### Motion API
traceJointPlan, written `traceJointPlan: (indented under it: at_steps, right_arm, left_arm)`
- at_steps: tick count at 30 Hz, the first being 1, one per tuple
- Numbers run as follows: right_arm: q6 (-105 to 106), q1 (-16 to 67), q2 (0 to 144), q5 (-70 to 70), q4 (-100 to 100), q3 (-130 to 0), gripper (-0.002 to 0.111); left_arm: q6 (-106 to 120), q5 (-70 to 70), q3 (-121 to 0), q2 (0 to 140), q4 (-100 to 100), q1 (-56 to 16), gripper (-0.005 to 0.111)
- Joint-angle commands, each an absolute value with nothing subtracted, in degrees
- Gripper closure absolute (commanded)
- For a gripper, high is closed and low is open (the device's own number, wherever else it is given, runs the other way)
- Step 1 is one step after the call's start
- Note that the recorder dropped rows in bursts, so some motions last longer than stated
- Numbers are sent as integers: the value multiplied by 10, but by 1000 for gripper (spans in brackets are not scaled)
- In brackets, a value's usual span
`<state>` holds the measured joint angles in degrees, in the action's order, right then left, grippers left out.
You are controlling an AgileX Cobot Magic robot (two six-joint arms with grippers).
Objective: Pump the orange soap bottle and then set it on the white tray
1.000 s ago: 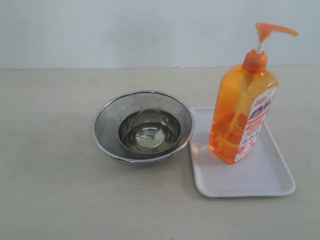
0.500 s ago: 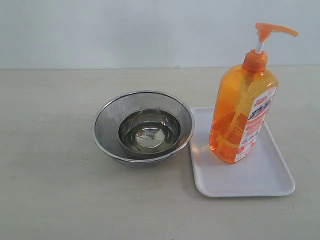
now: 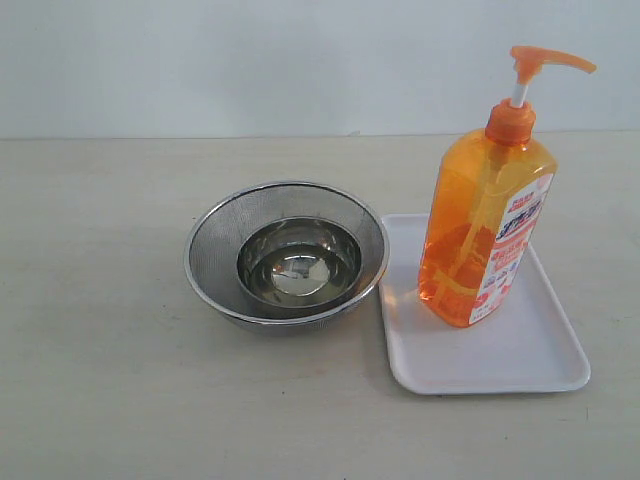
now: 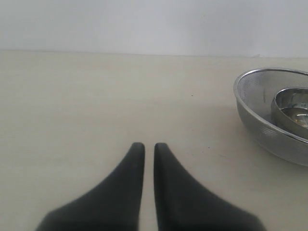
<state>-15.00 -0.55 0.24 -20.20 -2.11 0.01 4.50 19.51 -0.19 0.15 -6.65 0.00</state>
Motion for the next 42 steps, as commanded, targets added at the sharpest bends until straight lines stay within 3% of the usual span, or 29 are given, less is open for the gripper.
traceJointPlan:
  at_steps: [1, 30, 42]
  right_arm:
    - [-146, -4, 0, -199, -21, 0, 108]
    - [-151, -4, 0, -182, 12, 0, 108]
    - [-151, -4, 0, -177, 95, -124, 108]
  left_arm:
    - [41, 194, 0, 0, -71, 0, 100]
    - [42, 194, 0, 0, -71, 0, 100]
    - [43, 194, 0, 0, -71, 0, 100]
